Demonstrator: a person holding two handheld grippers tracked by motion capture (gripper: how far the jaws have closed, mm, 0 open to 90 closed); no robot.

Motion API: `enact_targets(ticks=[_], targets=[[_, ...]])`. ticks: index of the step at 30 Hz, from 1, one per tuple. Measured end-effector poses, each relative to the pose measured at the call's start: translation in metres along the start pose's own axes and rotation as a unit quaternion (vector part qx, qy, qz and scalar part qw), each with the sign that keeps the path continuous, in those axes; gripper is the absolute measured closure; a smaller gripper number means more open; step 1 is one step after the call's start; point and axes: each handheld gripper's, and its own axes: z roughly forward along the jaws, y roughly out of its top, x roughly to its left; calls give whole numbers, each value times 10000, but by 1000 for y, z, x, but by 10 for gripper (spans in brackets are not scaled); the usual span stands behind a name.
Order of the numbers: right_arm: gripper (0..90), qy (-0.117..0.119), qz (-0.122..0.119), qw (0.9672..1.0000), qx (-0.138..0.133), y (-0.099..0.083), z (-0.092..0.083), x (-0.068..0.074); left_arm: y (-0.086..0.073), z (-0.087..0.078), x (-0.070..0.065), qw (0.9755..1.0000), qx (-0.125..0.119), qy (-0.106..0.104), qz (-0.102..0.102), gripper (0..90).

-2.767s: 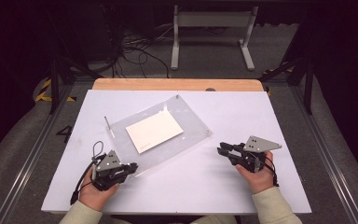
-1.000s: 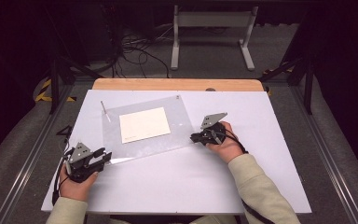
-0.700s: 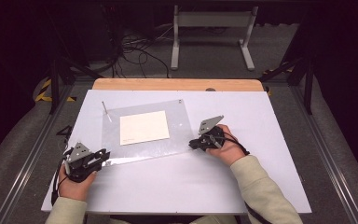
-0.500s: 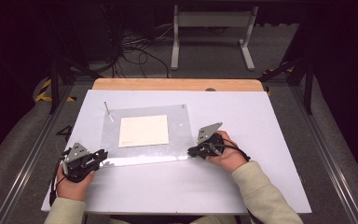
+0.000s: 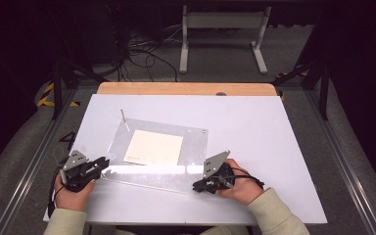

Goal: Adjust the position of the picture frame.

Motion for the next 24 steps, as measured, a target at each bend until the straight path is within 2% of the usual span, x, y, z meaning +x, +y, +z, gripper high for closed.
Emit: enact_targets(ticks=[3,6,9,11,16,20,24], targets=[[828,139,-4,9999,28,2,3,10,0,-3,1,10000,-3,-24,-12,727],[827,182,24,9998,-10,2,4,12,-1,-5,1,10000,34,-65,-53,736],[826,217,62,9997,-85,0,4,11,-2,-7,4,9999,90,-83,-81,816],[826,215,57,9997,-92,0,4,11,-1,-8,4,9999,92,-94,-85,824],[827,186,36,9998,-100,-1,3,12,8,-6,1,10000,69,44,15,839],[827,157,-30,9998,-96,0,5,17,20,6,3,9998,124,149,55,841],[828,144,-84,9998,-75,1,5,22,39,22,2,9996,122,229,145,842]])
